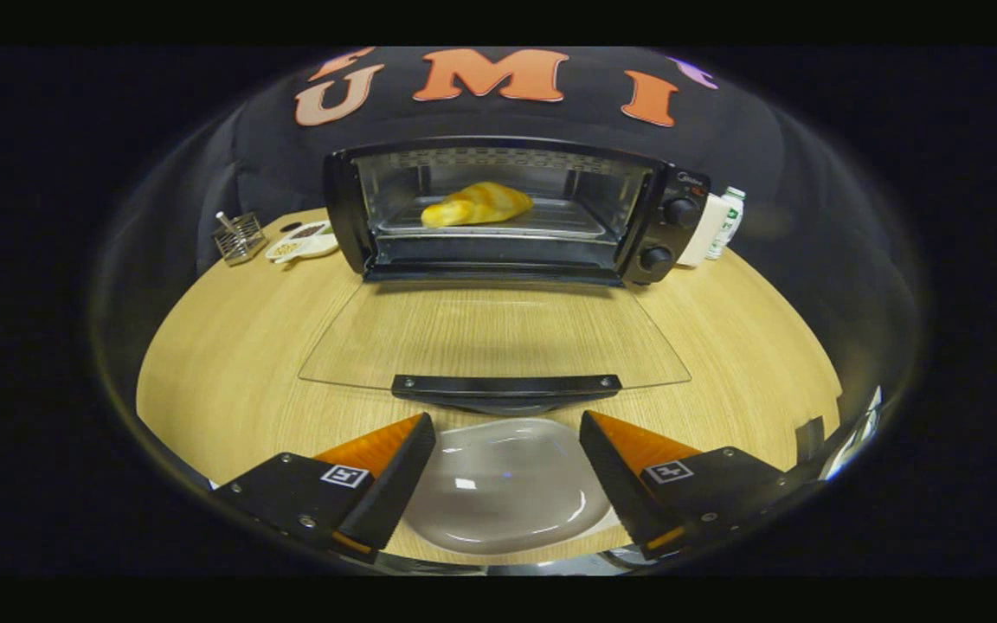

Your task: Open the toaster oven, put the food inside, and close the toaster oven door.

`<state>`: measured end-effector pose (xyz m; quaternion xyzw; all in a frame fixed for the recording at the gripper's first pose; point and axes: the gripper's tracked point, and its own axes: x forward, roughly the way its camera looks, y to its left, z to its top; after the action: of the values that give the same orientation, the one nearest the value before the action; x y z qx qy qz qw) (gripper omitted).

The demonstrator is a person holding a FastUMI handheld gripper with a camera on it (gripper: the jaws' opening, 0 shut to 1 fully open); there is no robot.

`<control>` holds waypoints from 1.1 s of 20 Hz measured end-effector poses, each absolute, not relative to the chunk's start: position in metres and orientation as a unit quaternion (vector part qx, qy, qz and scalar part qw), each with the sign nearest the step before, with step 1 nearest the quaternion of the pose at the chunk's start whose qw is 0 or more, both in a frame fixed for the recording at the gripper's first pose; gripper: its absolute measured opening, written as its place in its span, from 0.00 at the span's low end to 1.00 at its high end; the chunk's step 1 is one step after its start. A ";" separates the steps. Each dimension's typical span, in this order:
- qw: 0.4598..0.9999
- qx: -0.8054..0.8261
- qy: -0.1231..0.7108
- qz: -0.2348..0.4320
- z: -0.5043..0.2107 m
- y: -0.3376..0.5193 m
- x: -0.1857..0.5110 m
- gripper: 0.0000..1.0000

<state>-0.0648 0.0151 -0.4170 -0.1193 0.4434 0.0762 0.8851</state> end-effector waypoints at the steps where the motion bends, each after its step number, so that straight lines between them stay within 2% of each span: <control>1: 0.883 -0.116 0.448 0.076 -0.420 0.016 -0.063 1.00; 9: 0.883 -0.096 0.453 0.083 -0.419 0.019 -0.058 1.00; 22: 0.918 -0.059 0.382 0.093 -0.337 0.030 -0.017 1.00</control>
<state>-0.0173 0.0296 -0.3370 -0.0591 0.3816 0.0932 0.9177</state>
